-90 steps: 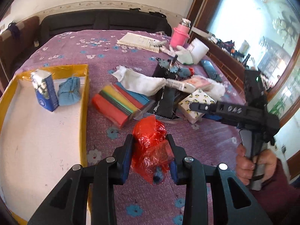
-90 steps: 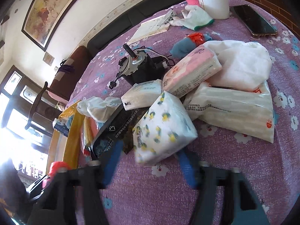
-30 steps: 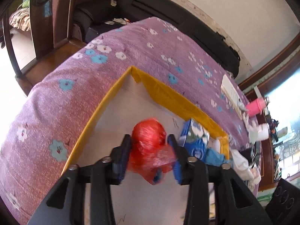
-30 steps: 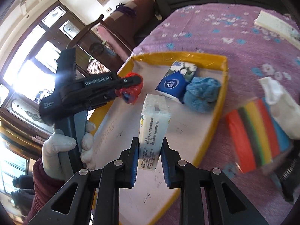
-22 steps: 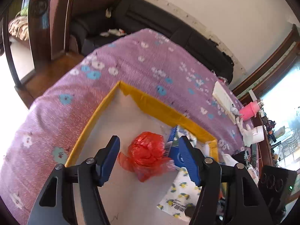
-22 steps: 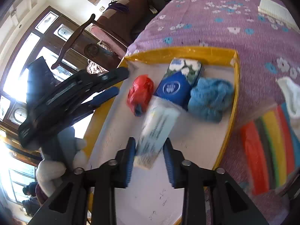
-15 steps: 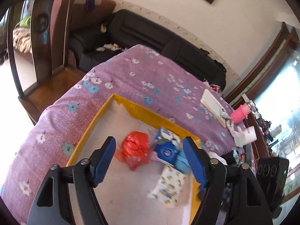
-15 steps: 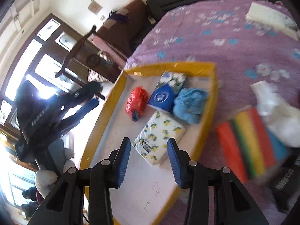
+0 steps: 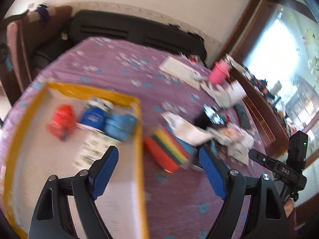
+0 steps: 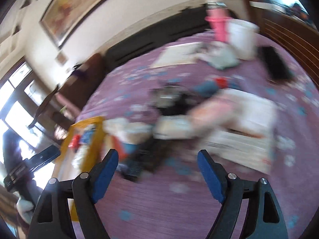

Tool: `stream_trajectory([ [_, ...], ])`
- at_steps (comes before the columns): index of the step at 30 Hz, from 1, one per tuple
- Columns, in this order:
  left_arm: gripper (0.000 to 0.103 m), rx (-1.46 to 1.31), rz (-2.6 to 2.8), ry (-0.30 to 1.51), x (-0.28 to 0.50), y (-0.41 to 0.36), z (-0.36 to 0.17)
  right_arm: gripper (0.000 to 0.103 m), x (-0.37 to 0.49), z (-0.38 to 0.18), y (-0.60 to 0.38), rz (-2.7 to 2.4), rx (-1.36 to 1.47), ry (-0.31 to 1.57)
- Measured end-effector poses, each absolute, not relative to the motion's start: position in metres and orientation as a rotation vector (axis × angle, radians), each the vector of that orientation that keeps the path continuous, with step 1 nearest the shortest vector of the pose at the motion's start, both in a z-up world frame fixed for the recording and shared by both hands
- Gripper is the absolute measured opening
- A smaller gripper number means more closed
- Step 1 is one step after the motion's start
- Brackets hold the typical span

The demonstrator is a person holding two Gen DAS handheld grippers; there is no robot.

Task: Organize soft objects
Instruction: 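Grasp the white cloth with the left tool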

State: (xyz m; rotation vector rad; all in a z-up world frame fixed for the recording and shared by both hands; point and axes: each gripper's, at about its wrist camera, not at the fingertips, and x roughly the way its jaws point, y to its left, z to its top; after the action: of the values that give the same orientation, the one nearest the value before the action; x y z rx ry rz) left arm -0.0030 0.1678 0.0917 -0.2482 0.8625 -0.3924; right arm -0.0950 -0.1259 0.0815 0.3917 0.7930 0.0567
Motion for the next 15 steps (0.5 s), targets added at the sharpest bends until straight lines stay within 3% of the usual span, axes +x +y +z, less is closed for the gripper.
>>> stream_trajectory([
  [5,0.082,-0.195,-0.417,0.938,-0.002,0.122,0.074,0.085,-0.119,0.07,-0.19,-0.03,0.469,0.782],
  [15,0.082,-0.13,-0.463,1.012,0.005,0.062,0.059,0.085,-0.124,0.058,-0.224,-0.061,0.523,0.754],
])
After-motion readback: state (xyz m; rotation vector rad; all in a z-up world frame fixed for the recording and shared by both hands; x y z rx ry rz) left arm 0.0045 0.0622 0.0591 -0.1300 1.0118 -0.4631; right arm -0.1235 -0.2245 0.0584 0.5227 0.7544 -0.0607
